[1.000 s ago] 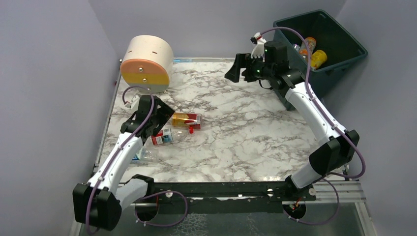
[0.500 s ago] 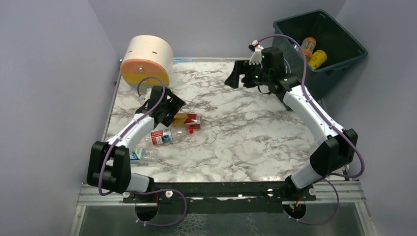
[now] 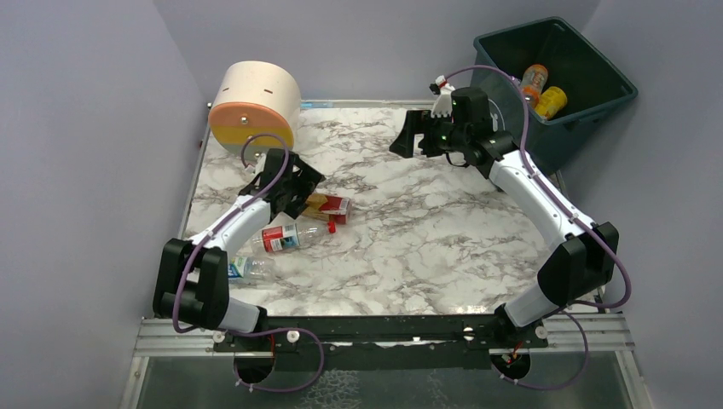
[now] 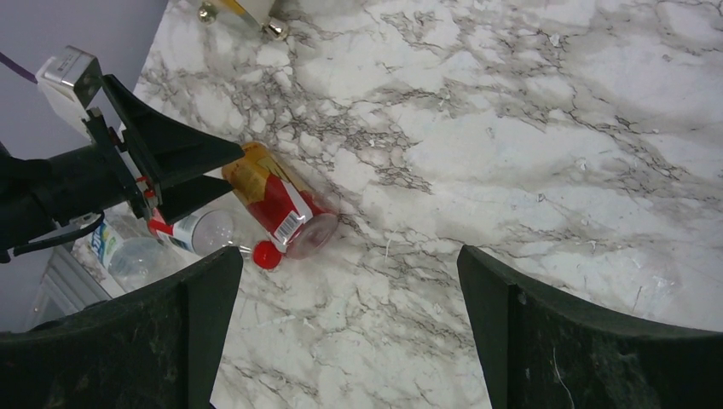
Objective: Put the plastic bottles in the bin
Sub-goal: Pick up the plastic bottle at the center of the board.
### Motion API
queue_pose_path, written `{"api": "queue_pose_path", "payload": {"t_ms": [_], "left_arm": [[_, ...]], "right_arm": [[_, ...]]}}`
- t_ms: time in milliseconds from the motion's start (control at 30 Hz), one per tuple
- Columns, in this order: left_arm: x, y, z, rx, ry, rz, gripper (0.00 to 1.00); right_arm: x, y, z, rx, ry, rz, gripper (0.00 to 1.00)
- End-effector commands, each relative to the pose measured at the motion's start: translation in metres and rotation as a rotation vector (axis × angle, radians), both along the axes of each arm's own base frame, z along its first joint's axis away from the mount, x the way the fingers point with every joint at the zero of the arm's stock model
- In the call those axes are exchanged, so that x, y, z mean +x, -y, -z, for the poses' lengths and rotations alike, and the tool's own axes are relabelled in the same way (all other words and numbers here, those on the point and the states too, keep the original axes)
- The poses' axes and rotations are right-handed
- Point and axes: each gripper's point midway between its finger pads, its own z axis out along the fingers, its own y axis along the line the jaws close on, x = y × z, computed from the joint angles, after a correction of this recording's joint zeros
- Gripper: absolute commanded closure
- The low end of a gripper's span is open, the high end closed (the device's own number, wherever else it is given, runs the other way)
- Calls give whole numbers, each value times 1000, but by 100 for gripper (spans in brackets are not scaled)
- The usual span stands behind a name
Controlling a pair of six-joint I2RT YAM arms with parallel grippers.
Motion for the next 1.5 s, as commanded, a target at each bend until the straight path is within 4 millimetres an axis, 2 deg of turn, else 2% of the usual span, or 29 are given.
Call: {"api": "queue_pose_path", "payload": {"t_ms": [0, 167, 400, 800, 1200, 1467], "left_arm": [[-6, 4, 1, -14, 1, 6, 1], [-16, -4, -6, 2, 31, -22, 1], [-17, -5, 16, 31, -28, -11, 1], [-13, -9, 36, 85, -70, -1, 4], [3, -3, 52, 123, -82, 54, 16], [8, -3, 51, 142, -66, 82, 36]], "right_arm": [[-3, -4, -11, 19, 44, -25, 0], [-4, -6, -6, 23, 33, -34, 0], [-3, -8, -2, 27, 22, -42, 1], [-6, -11, 10, 29, -1, -57, 1], [-5, -16, 20, 30, -27, -75, 1], [-9, -16, 29, 20, -39, -85, 1]]}}
